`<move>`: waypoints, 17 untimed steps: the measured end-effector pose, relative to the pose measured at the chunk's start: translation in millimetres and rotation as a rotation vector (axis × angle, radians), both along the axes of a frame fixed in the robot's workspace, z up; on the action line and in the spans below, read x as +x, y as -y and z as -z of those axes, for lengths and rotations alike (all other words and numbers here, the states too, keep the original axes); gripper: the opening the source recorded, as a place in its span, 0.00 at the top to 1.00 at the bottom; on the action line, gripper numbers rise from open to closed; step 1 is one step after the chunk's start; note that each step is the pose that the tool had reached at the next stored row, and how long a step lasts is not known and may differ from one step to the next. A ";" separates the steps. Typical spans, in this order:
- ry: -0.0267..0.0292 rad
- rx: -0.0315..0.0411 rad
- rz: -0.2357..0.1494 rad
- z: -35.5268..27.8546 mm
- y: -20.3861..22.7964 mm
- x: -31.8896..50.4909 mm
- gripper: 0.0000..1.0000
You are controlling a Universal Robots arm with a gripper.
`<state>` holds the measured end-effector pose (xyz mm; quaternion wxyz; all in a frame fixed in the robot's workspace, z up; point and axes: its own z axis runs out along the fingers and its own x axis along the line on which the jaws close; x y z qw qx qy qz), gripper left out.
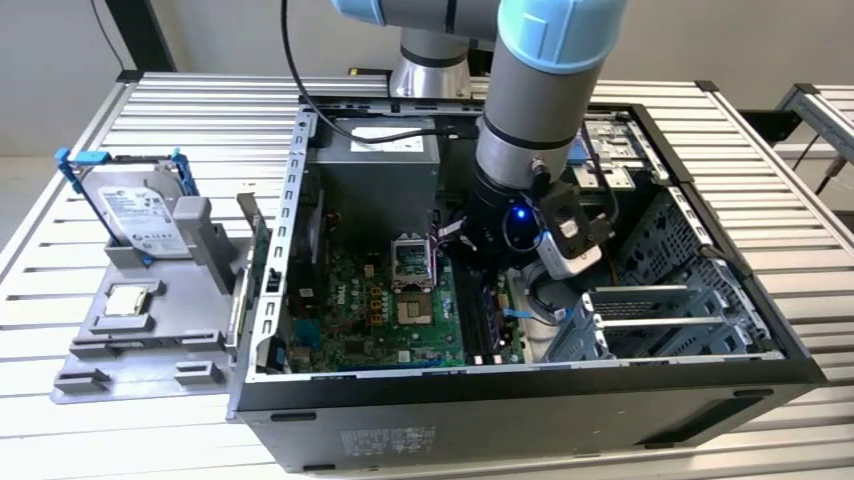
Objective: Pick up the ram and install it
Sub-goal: 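Insert the ram into the slot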
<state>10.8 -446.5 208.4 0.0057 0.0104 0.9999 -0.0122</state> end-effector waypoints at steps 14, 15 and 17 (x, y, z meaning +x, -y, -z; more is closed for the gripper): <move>-0.0005 0.0001 0.000 0.1 0.0 0.0 0.00; -0.0004 0.0000 0.000 -2.1 0.0 0.0 0.00; -0.0005 -0.0001 0.001 -10.7 0.0 0.0 0.00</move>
